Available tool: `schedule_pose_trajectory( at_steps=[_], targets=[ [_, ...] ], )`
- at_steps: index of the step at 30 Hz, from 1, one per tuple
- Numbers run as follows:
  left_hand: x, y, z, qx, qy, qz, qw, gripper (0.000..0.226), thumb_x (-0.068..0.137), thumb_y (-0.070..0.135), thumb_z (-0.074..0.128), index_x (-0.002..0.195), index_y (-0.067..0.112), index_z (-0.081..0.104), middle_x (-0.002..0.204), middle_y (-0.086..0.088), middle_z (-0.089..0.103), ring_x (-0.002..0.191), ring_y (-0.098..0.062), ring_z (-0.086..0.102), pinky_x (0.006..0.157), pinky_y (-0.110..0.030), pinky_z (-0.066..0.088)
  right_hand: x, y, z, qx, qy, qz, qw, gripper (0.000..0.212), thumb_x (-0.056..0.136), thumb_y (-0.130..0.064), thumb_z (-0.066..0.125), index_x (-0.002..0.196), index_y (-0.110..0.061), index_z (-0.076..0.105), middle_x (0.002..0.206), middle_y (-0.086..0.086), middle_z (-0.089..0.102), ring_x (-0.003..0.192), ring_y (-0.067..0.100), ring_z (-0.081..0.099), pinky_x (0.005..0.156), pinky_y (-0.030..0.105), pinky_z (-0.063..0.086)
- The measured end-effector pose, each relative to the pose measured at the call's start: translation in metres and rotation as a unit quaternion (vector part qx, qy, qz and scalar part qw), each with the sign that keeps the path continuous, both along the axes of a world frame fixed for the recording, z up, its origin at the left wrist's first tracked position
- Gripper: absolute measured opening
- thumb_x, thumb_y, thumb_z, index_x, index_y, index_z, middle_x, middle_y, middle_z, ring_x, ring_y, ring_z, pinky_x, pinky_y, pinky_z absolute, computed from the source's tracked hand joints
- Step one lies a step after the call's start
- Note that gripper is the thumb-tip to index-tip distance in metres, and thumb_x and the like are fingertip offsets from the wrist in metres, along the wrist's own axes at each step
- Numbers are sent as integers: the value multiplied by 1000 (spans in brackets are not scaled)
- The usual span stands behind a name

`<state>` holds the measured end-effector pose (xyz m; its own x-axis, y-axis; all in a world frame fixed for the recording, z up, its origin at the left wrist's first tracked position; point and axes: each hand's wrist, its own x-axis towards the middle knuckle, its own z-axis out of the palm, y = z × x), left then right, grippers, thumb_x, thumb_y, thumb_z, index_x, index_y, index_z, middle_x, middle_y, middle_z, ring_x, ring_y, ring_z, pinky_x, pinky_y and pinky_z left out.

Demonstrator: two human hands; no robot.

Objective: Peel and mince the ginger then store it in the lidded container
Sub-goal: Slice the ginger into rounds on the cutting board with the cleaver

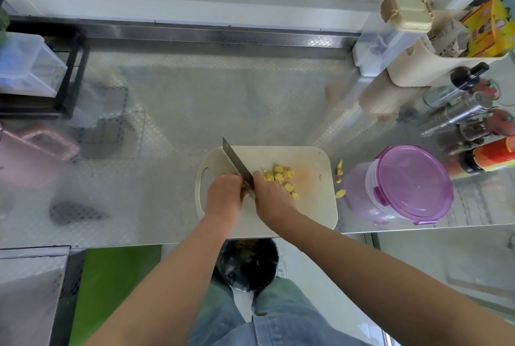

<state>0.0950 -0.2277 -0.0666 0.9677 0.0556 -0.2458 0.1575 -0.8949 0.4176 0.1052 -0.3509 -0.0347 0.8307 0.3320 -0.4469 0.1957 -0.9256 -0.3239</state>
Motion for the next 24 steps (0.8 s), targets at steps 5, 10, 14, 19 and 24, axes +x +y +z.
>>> schedule_pose_trajectory(
  at_steps=[5, 10, 14, 19, 24],
  targets=[
    [0, -1, 2, -1, -1, -3, 1000, 18, 91, 22, 60, 100, 13, 74, 100, -6, 70, 94, -25, 59, 74, -34, 46, -6, -10, 2, -21, 7, 19, 1000, 48, 89, 6, 42, 132, -12, 32, 94, 12, 62, 81, 31, 62, 58, 34, 37],
    [-2, -3, 2, 10, -4, -7, 1000, 20, 94, 22, 56, 101, 13, 72, 101, -6, 69, 94, -26, 59, 73, -35, 46, -9, -4, -1, -40, 0, 11, 999, 45, 90, 6, 43, 130, -12, 32, 96, 11, 63, 87, 31, 64, 61, 34, 37],
    [-4, -3, 1, 16, -7, -8, 1000, 20, 94, 22, 55, 100, 9, 70, 100, -8, 67, 94, -27, 58, 71, -35, 45, -11, -1, -4, -28, -4, -3, 1000, 42, 90, 6, 42, 127, -12, 34, 95, 11, 63, 85, 32, 63, 62, 34, 38],
    [-14, -3, 4, 3, -17, -19, 1000, 22, 87, 22, 66, 103, 8, 62, 100, -7, 61, 96, -26, 57, 71, -36, 48, -3, 2, -1, -8, -4, -20, 1000, 23, 94, -1, 42, 113, -13, 35, 90, 11, 61, 72, 31, 56, 55, 36, 39],
    [-22, -2, 4, -21, -59, 15, 998, 16, 74, 7, 76, 87, 8, 66, 86, -8, 57, 79, -26, 55, 60, -36, 48, 3, -7, 2, 39, 9, -76, 996, 14, 100, -16, 41, 112, -9, 36, 94, 15, 59, 82, 34, 55, 60, 38, 39]
  ],
)
